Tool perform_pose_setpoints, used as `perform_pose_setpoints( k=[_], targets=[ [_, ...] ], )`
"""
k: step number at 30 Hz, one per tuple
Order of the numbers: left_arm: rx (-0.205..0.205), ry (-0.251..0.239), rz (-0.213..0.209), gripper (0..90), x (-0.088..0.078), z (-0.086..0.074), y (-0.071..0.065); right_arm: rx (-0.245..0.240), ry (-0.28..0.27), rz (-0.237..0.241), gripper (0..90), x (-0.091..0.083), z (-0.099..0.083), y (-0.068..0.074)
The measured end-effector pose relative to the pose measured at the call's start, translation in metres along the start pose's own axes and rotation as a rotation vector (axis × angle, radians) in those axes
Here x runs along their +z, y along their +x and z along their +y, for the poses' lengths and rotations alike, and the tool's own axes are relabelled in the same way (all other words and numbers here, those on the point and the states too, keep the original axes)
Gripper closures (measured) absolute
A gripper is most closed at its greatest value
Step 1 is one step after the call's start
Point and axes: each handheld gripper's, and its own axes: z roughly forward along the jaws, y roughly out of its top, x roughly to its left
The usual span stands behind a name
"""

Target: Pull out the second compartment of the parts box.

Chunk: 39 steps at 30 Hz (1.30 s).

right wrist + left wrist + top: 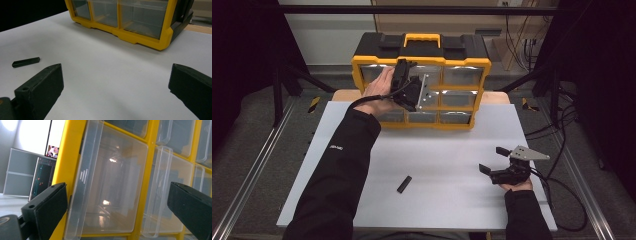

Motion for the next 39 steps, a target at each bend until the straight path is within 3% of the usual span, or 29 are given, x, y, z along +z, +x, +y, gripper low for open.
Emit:
perform_pose_setpoints(
  k=[10,22,31,39],
  targets=[
    [0.023,-0.003,0.014,5.6,0.0018,-0.0004,-0.0012,-0.001,0.001,-0.001,0.5,0.0003,-0.0001,-0.0002],
    [0.067,0.004,0.062,13.0,0.0016,-0.0009,-0.0043,-0.001,0.002,0.0,0.4,0.0003,-0.0001,-0.0002],
    [0.077,-0.013,0.106,27.3,-0.0014,-0.0031,-0.0031,-0.001,0.006,0.0,0.4,0.0007,-0.0002,-0.0002],
    [0.111,-0.017,0.152,37.7,-0.002,-0.0038,-0.0043,0.001,0.007,0.001,0.4,0.0007,-0.0003,-0.0003]
  ],
)
